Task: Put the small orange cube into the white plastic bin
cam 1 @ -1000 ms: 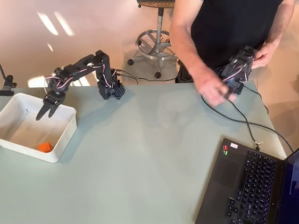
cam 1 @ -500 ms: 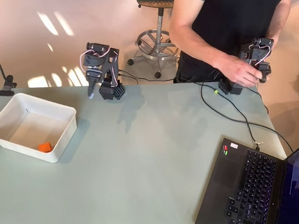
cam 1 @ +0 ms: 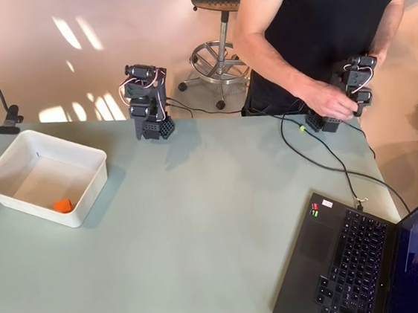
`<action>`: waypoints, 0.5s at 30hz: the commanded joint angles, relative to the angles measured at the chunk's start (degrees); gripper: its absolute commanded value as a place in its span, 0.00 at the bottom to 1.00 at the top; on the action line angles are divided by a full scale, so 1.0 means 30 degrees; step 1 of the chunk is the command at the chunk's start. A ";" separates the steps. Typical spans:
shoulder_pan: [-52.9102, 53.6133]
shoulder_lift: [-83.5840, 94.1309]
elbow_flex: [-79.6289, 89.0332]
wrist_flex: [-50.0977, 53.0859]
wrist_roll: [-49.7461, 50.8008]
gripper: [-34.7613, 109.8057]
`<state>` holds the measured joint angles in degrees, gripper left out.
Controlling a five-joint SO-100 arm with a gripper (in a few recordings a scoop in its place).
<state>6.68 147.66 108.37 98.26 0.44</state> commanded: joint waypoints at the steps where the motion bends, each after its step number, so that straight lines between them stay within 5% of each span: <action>1: -0.0762 0.2021 0.0879 -0.0088 -0.0117 0.34; 15: -0.1582 0.2578 0.1143 -0.2607 -0.0088 0.34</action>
<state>2.20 155.39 111.80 91.58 0.35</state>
